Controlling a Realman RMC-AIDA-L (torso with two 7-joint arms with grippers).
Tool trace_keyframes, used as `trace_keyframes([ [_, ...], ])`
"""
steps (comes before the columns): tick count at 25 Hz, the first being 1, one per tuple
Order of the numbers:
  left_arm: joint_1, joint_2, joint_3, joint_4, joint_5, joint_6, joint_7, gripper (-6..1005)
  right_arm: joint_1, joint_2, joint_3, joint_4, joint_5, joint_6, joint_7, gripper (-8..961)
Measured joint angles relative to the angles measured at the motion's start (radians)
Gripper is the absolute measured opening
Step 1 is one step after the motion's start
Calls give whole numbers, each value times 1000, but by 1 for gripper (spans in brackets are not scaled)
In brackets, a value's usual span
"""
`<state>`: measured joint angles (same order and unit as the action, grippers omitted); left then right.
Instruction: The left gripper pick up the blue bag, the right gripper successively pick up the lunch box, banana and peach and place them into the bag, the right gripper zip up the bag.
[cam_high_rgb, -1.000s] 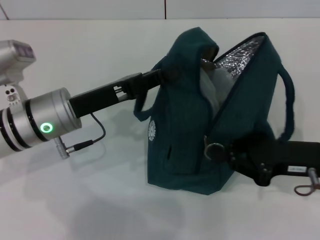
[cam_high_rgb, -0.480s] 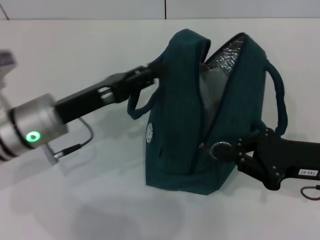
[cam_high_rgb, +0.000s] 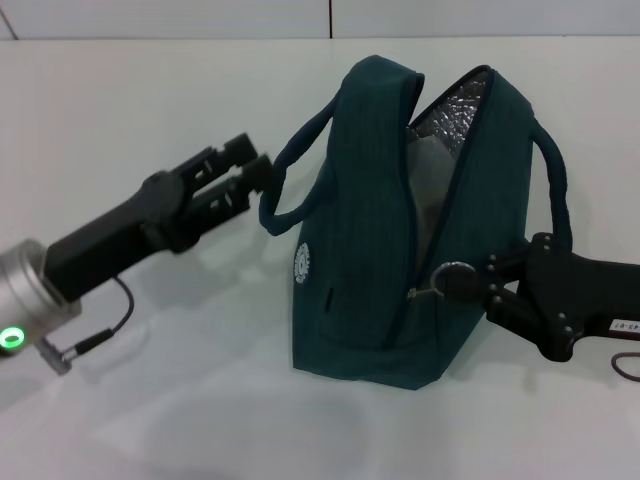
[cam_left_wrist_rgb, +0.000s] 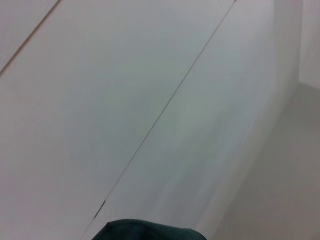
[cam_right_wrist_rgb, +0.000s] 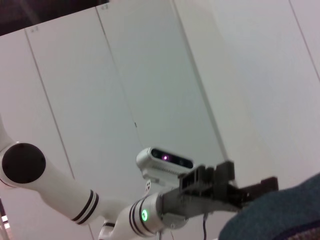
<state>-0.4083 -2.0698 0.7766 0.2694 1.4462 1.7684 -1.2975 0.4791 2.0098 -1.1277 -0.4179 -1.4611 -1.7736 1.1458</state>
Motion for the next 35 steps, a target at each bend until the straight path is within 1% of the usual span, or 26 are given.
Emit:
trace_keyframes([
  [5,67,-16,4,-19,4,12,153,756,7,-4,16,-11,0,-37,1,12],
  [7,79,-17,9,-52,10,11,213,755,10,-5,45,-16,1,-49,7,12],
  [10,80,-18,29,-99,16,7,292,753,13,-5,93,-34,1,-58,28,12],
  [13,74,-21,52,-122,16,4,342,752,25,-1,130,-51,1,-54,58,12],
  [17,37,-24,82,-181,17,-6,398,749,51,4,139,-45,17,-35,75,12],
  [23,-3,-31,89,-241,17,-30,429,746,73,13,117,-35,28,3,73,12],
  [27,-13,-32,89,-259,17,-36,429,744,77,16,87,-34,28,44,66,12],
  [31,-19,-35,88,-266,16,-49,419,742,91,18,35,-27,46,85,58,11],
  [35,-41,-33,95,-304,19,-68,414,740,105,18,-20,-8,103,101,23,11],
])
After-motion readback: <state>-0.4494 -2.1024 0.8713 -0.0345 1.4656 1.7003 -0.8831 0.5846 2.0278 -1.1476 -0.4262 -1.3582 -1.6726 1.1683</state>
